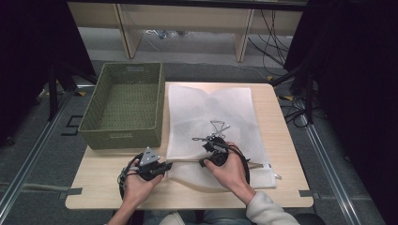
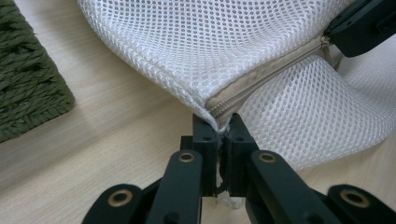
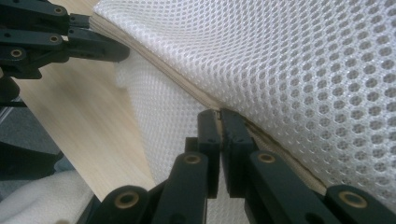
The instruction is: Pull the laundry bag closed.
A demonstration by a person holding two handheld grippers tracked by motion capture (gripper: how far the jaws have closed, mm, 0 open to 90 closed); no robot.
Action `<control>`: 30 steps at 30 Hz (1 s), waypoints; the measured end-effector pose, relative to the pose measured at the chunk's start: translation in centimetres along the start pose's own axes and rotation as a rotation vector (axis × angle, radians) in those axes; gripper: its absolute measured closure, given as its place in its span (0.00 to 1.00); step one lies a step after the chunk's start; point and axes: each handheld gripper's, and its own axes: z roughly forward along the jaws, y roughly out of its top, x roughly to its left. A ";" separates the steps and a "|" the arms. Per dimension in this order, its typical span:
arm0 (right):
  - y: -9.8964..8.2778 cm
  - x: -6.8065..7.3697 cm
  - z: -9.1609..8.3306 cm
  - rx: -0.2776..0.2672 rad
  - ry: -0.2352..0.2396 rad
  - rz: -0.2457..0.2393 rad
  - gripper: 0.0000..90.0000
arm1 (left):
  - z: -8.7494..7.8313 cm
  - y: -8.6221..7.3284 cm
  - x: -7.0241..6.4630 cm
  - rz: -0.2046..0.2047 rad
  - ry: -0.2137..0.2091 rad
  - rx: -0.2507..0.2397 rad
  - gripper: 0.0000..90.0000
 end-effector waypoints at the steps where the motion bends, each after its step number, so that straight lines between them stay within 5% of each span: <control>1: 0.0 -0.1 -0.1 -0.003 0.004 -0.001 0.98 | 0.0 0.0 -0.2 -0.021 -0.015 -0.001 0.94; 2: 0.0 -0.1 -0.1 -0.004 0.005 0.000 0.98 | 0.1 -0.1 -0.4 -0.055 -0.043 0.001 0.94; 4: 0.0 0.0 -0.3 -0.010 0.004 -0.006 0.98 | 0.0 0.0 -0.1 -0.008 -0.011 0.000 0.94; 7: -0.1 0.2 -0.2 -0.003 0.002 0.018 0.98 | 0.1 -0.1 -0.4 -0.056 -0.044 0.005 0.94; 13: 0.0 0.0 -0.2 -0.009 -0.002 -0.002 0.98 | 0.1 -0.1 -0.4 -0.055 -0.043 0.002 0.94; 18: 0.0 -0.1 -0.1 -0.009 0.009 0.002 0.98 | 0.0 0.1 0.2 0.009 0.007 -0.002 0.94; 23: -0.2 -0.2 -0.3 -0.002 -0.014 -0.005 0.98 | 0.1 -0.1 -0.3 -0.048 -0.026 -0.002 0.94; 24: -0.2 -0.1 -0.3 -0.004 -0.011 0.008 0.98 | 0.0 0.0 0.0 -0.004 -0.009 0.011 0.94; 25: -0.2 -0.3 -0.3 -0.009 -0.010 0.002 0.98 | 0.1 0.0 -0.1 -0.019 -0.011 -0.001 0.94; 26: -0.2 -0.3 -0.4 -0.006 -0.017 0.003 0.98 | 0.0 0.1 0.2 0.013 -0.005 0.016 0.94; 30: -0.2 -0.3 -0.3 0.000 -0.007 0.006 0.98 | 0.1 0.0 0.0 -0.006 -0.005 0.003 0.94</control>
